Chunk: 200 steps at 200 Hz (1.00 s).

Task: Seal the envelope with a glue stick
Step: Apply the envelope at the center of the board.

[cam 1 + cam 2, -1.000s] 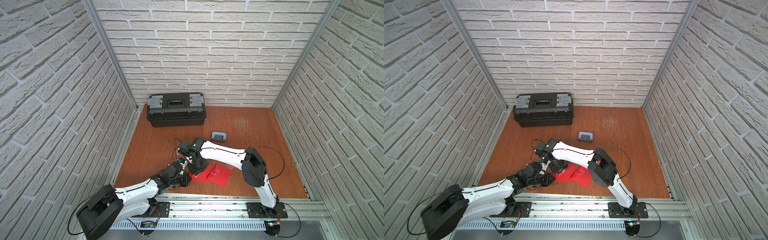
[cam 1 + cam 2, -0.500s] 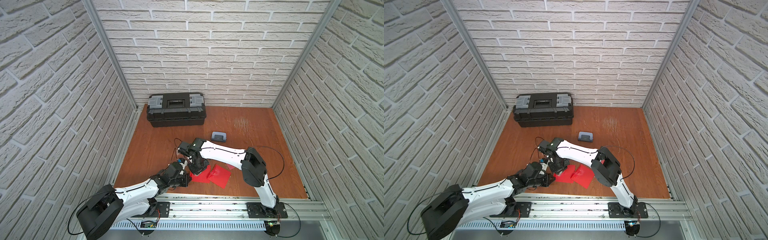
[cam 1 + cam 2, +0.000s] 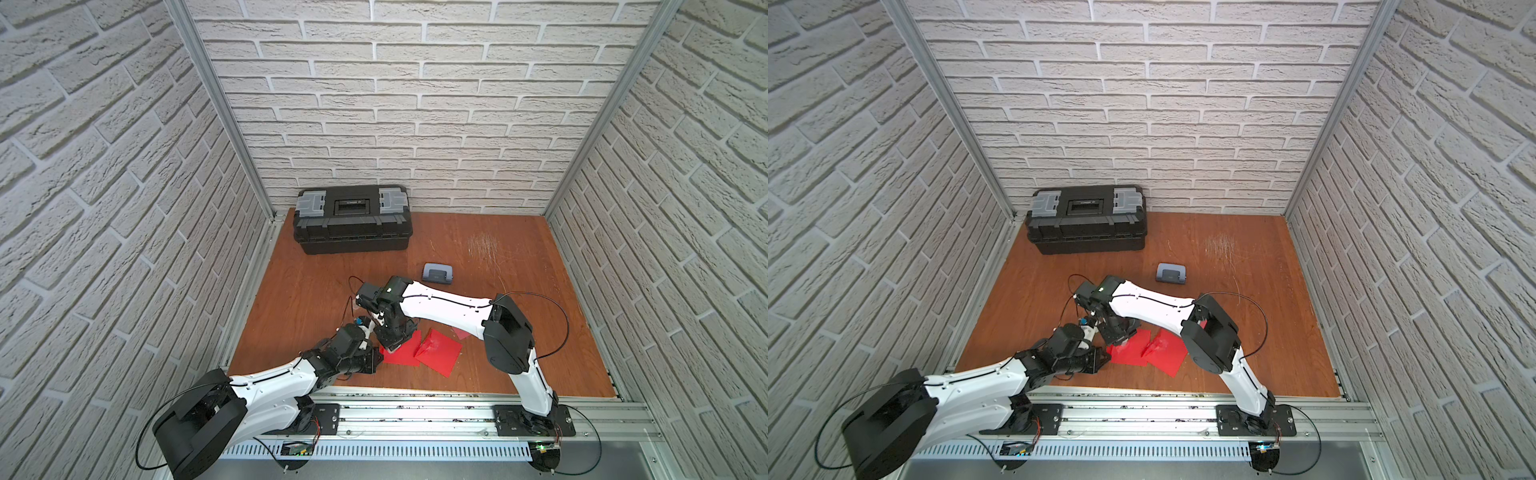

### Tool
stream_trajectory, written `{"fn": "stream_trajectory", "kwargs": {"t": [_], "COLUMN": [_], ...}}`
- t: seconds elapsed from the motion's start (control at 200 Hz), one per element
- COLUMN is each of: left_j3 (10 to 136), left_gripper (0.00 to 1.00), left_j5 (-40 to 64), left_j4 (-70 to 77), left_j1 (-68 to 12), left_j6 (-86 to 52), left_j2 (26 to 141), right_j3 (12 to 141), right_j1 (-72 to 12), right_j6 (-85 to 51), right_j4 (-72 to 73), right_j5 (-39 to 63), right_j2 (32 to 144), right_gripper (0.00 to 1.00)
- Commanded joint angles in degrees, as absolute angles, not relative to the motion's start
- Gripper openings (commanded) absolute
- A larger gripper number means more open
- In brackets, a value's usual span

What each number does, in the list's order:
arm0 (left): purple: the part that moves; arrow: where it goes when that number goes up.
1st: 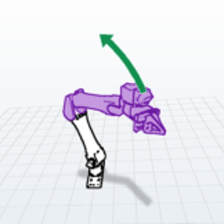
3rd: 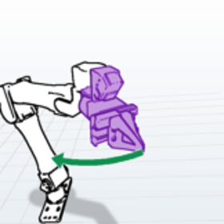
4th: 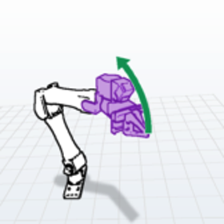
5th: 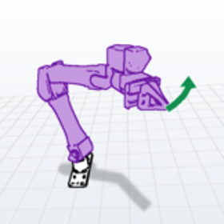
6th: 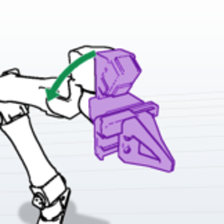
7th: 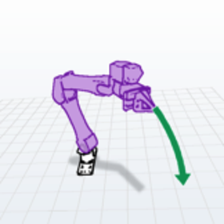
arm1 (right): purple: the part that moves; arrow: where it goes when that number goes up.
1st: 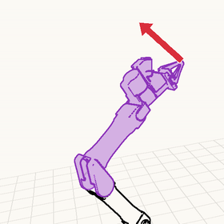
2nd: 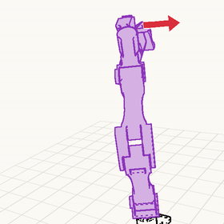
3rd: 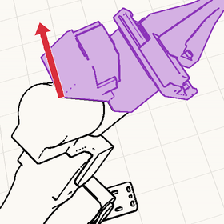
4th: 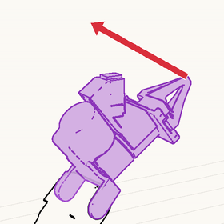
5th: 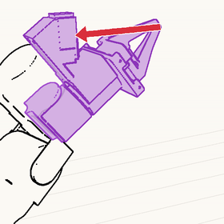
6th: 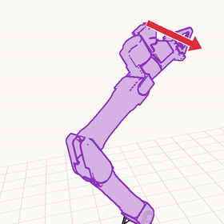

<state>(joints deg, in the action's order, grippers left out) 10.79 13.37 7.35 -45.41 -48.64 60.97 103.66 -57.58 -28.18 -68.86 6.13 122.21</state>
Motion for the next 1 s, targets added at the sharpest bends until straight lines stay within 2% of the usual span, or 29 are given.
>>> {"fn": "stream_trajectory", "kwargs": {"t": [0.0, 0.075, 0.16, 0.24, 0.375, 0.44, 0.5, 0.64, 0.715, 0.805, 0.925, 0.995], "left_j3": [9.1, 9.1, 9.1, 9.1, 9.2, 9.2, 9.1, 9.2, 9.2, 9.2, 9.2, 9.2], "left_gripper": [0.04, 0.04, 0.04, 0.04, 0.04, 0.04, 0.04, 0.04, 0.04, 0.04, 0.04, 0.04], "left_j5": [12.9, 12.9, 12.9, 13.0, 13.0, 13.0, 13.0, 13.0, 13.0, 13.0, 12.9, 13.0], "left_j4": [2.6, 2.6, 2.6, 2.7, 2.6, 2.6, 2.6, 2.6, 2.6, 2.5, 2.5, 2.6], "left_j1": [-45.1, -45.2, -45.2, -45.2, -45.2, -45.2, -45.2, -45.2, -45.2, -45.2, -45.1, -45.1], "left_j6": [-47.9, -47.9, -47.9, -47.9, -47.9, -47.9, -47.9, -47.9, -47.9, -47.9, -47.9, -47.9], "left_j2": [62.1, 62.0, 62.1, 62.2, 62.3, 62.2, 62.3, 62.4, 62.4, 62.4, 62.4, 62.4], "right_j3": [104.0, 107.4, 108.7, 108.5, 102.9, 100.8, 100.2, 104.3, 106.4, 106.6, 102.9, 100.9], "right_j1": [-58.3, -58.3, -58.3, -58.4, -58.0, -57.6, -57.0, -56.6, -56.8, -57.0, -57.0, -57.0], "right_j6": [-29.0, -29.7, -29.6, -28.6, -28.1, -29.1, -29.5, -30.6, -30.5, -29.6, -28.4, -29.2], "right_j4": [-69.6, -78.2, -80.6, -77.5, -63.1, -60.3, -61.7, -73.8, -76.7, -74.6, -64.8, -60.9], "right_j5": [2.3, -12.0, -15.5, -9.2, 13.2, 15.3, 11.6, -10.8, -14.3, -9.3, 8.2, 13.3], "right_j2": [123.2, 125.2, 126.2, 126.0, 122.7, 121.4, 120.8, 123.0, 124.5, 124.9, 122.9, 121.5], "right_gripper": [0.03, 0.03, 0.03, 0.03, 0.03, 0.03, 0.03, 0.03, 0.03, 0.03, 0.02, 0.03]}}
